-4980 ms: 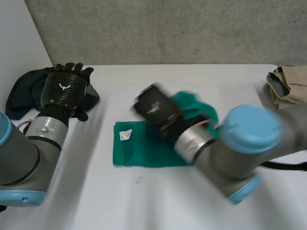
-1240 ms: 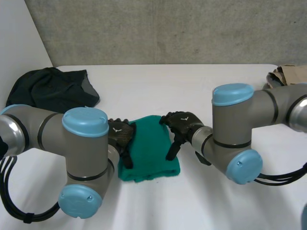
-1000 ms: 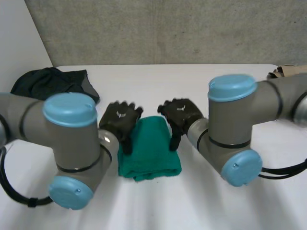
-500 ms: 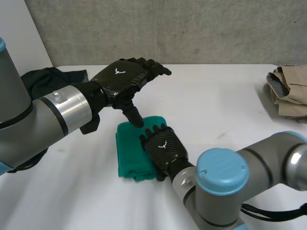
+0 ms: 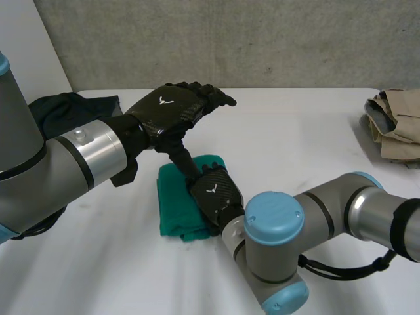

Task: Fold the laundry.

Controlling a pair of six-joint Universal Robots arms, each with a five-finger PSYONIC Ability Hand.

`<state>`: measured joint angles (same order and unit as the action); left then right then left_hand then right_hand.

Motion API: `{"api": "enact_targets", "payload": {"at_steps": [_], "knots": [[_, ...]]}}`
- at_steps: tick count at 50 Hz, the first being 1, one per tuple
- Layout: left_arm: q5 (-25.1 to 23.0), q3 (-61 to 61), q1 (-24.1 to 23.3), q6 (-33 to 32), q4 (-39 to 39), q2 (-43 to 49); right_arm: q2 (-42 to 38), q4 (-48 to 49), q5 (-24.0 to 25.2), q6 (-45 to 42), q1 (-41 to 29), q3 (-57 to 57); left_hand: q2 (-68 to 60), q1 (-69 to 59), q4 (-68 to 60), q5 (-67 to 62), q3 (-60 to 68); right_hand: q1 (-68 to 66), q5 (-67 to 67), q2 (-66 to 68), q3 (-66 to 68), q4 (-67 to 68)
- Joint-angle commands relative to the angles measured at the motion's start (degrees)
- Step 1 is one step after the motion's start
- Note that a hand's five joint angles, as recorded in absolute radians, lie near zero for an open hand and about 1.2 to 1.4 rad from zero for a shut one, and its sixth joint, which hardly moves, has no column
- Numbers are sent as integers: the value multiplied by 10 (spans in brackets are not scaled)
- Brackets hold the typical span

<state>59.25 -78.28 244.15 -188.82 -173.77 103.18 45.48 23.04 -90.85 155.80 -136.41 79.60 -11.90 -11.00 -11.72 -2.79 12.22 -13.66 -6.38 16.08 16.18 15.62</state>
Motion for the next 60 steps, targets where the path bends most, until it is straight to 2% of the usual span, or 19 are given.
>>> {"api": "enact_targets", "payload": {"at_steps": [1,5,9,10,13,18,28,43,51,54,60], "knots": [[0,0,1,0,0,-1,-22,-36,13,1,0,-52,-7,-16,-8,2,3,-163,-135,138,137,143],[0,0,1,-1,0,-1,-35,-38,37,1,0,-75,-7,-16,-8,2,3,-220,-193,196,195,200],[0,0,3,0,0,-1,-48,-40,54,3,0,-97,-7,-16,-8,2,3,-396,-369,372,371,377],[0,0,3,0,0,-1,-51,-40,55,3,0,-105,-7,-16,-8,2,3,-496,-469,472,471,477],[0,0,4,0,0,-2,-51,-37,53,5,1,-117,-7,-16,-8,2,3,-663,-635,638,637,643],[0,0,5,0,0,-6,-42,-33,46,6,19,-132,-8,-17,-10,1,5,-663,-636,639,638,644],[0,1,12,1,0,-25,-19,-32,53,-2,108,-188,-10,-19,-12,-1,7,-663,-636,639,638,644],[0,0,26,25,-1,-38,26,-26,103,-15,324,-356,-12,-21,-14,-3,9,-663,-636,639,638,644],[0,0,26,25,-1,-36,38,4,197,49,455,-346,-12,-21,-14,-3,9,-663,-636,639,638,644],[0,-1,26,25,-1,-33,32,43,239,75,505,-322,-12,-21,-14,-3,9,-663,-636,639,638,644],[0,-4,24,25,-6,-29,-24,124,313,91,590,-275,-12,-21,-14,-3,9,-663,-636,639,638,644]]}}
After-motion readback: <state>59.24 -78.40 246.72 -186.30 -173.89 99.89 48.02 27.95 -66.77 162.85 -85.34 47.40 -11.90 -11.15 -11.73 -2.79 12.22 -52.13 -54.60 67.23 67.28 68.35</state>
